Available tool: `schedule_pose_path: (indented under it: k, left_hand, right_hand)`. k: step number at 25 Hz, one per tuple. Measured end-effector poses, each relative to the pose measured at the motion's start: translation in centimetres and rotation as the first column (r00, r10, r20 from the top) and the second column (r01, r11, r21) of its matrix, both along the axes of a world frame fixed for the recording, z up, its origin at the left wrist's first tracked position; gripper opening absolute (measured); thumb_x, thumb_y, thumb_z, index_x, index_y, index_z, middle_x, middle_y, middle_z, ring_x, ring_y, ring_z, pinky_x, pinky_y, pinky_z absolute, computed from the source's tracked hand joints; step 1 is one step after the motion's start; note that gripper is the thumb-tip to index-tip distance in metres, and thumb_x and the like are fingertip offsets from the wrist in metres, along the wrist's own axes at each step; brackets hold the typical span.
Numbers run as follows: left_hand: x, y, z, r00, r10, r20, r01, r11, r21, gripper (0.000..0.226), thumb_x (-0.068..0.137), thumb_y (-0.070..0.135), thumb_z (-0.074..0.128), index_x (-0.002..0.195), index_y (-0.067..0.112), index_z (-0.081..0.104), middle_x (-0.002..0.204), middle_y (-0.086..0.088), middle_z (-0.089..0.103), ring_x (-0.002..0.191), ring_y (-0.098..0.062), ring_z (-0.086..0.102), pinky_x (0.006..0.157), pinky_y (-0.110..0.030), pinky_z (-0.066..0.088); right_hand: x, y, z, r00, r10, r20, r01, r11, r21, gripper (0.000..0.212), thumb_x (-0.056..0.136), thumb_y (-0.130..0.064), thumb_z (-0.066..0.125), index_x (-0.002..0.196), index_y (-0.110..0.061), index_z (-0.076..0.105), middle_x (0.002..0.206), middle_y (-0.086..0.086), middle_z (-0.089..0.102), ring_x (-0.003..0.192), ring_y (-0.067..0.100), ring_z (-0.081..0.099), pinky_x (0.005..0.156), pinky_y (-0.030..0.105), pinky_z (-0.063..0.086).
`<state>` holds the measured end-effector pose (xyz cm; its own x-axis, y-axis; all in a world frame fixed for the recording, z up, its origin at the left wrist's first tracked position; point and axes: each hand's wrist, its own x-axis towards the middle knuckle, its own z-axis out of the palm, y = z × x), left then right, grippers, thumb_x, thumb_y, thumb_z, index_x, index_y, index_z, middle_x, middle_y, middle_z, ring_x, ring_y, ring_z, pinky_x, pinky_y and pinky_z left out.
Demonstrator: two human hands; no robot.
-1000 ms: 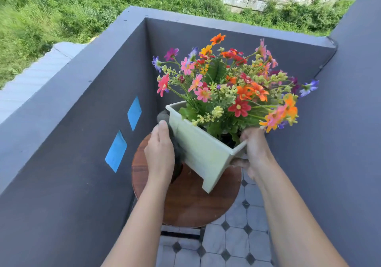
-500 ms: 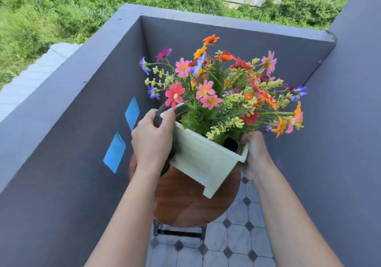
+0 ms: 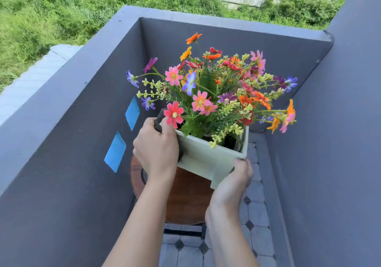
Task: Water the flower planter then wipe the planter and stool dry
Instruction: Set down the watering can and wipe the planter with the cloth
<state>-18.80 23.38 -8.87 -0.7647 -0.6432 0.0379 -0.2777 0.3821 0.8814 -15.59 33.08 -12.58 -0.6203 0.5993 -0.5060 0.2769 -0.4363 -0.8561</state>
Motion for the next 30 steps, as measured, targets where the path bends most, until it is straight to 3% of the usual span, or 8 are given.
schedule_pose_path:
  k: [3, 7, 14, 17, 20, 23, 26, 30]
  left_hand:
    - [0.5, -0.1, 0.0, 1.000, -0.011, 0.005, 0.011, 1.000, 0.027, 0.042, 0.090, 0.031, 0.047, 0.054, 0.022, 0.028, 0.049, 0.003, 0.034, 0.050, -0.013, 0.034, 0.061, -0.033, 0.023]
    - [1.2, -0.2, -0.4, 1.000, -0.022, -0.004, 0.022, 0.998, 0.054, 0.032, 0.090, 0.036, 0.048, 0.065, 0.017, 0.049, 0.051, 0.001, 0.044, 0.055, -0.011, 0.042, 0.062, -0.032, 0.024]
    - [2.5, 0.2, -1.0, 0.985, -0.124, -0.121, 0.142, 0.978, 0.154, 0.029, 0.097, 0.039, 0.040, 0.086, 0.028, 0.065, 0.069, 0.018, 0.054, 0.079, -0.012, 0.048, 0.073, -0.028, 0.034]
    - [4.0, 0.7, -2.6, 0.946, -0.223, -0.236, 0.275, 0.936, 0.219, 0.032, 0.099, 0.034, 0.040, 0.127, 0.044, 0.051, 0.092, 0.034, 0.049, 0.093, 0.009, 0.048, 0.076, -0.001, 0.031]
    - [5.0, 1.9, -3.7, 0.921, -0.289, -0.262, 0.344, 0.918, 0.195, 0.030, 0.096, 0.036, 0.039, 0.122, 0.050, 0.039, 0.091, 0.031, 0.045, 0.088, 0.029, 0.044, 0.073, 0.009, 0.025]
    - [2.9, 2.2, -4.3, 0.943, -0.253, -0.218, 0.290, 0.944, 0.160, 0.035, 0.097, 0.032, 0.037, 0.125, 0.027, 0.058, 0.086, 0.015, 0.056, 0.093, -0.008, 0.053, 0.070, -0.008, 0.030]
    - [0.4, 1.5, -4.7, 0.952, -0.239, -0.190, 0.272, 0.947, 0.173, 0.033, 0.100, 0.030, 0.036, 0.100, 0.007, 0.059, 0.079, -0.007, 0.059, 0.091, -0.036, 0.052, 0.065, -0.026, 0.024]
    - [3.6, 2.8, -2.9, 0.897, -0.333, -0.291, 0.378, 0.919, 0.111, 0.032, 0.096, 0.036, 0.039, 0.126, 0.043, 0.051, 0.093, 0.020, 0.057, 0.093, 0.001, 0.048, 0.076, 0.003, 0.028]
  right_hand:
    - [2.0, -3.5, 2.7, 0.994, 0.096, 0.047, -0.105, 0.969, 0.224, 0.092, 0.062, -0.047, 0.052, 0.147, -0.022, 0.025, 0.152, 0.001, 0.032, 0.139, 0.024, 0.034, 0.113, 0.051, 0.026]
    - [-0.8, -3.7, 2.3, 0.993, 0.035, 0.117, -0.066, 0.960, 0.273, 0.117, 0.065, -0.061, 0.064, 0.150, -0.010, 0.003, 0.154, 0.013, 0.018, 0.143, 0.029, 0.015, 0.114, 0.048, 0.023]
    - [-3.5, -2.3, 2.8, 0.990, -0.051, 0.135, 0.006, 0.950, 0.313, 0.082, 0.075, -0.032, 0.069, 0.136, -0.010, 0.020, 0.139, 0.012, 0.024, 0.128, 0.031, 0.022, 0.081, 0.035, 0.024]
    - [-4.8, 0.3, 2.8, 0.984, -0.012, 0.175, -0.055, 0.927, 0.371, 0.068, 0.077, -0.024, 0.063, 0.132, -0.008, 0.027, 0.142, 0.014, 0.028, 0.130, 0.033, 0.027, 0.086, 0.035, 0.027]
    - [-6.0, 3.5, 2.5, 0.973, 0.137, 0.185, -0.196, 0.917, 0.348, 0.065, 0.073, -0.032, 0.052, 0.130, -0.014, 0.028, 0.137, 0.013, 0.034, 0.130, 0.038, 0.033, 0.103, 0.048, 0.037]
    - [-6.8, 5.1, 2.9, 0.950, 0.249, 0.188, -0.297, 0.907, 0.298, 0.048, 0.074, -0.034, 0.049, 0.112, -0.022, 0.022, 0.121, 0.005, 0.030, 0.125, 0.037, 0.036, 0.096, 0.051, 0.044]
    - [-6.7, 5.2, 3.5, 0.947, 0.251, 0.202, -0.303, 0.906, 0.296, 0.041, 0.085, -0.031, 0.049, 0.115, -0.024, 0.023, 0.117, 0.003, 0.026, 0.128, 0.037, 0.032, 0.095, 0.058, 0.046]
    - [-6.8, 5.6, 3.8, 0.953, 0.217, 0.211, -0.270, 0.925, 0.267, 0.038, 0.085, -0.031, 0.049, 0.107, -0.020, 0.021, 0.116, 0.004, 0.029, 0.126, 0.037, 0.034, 0.095, 0.060, 0.046]
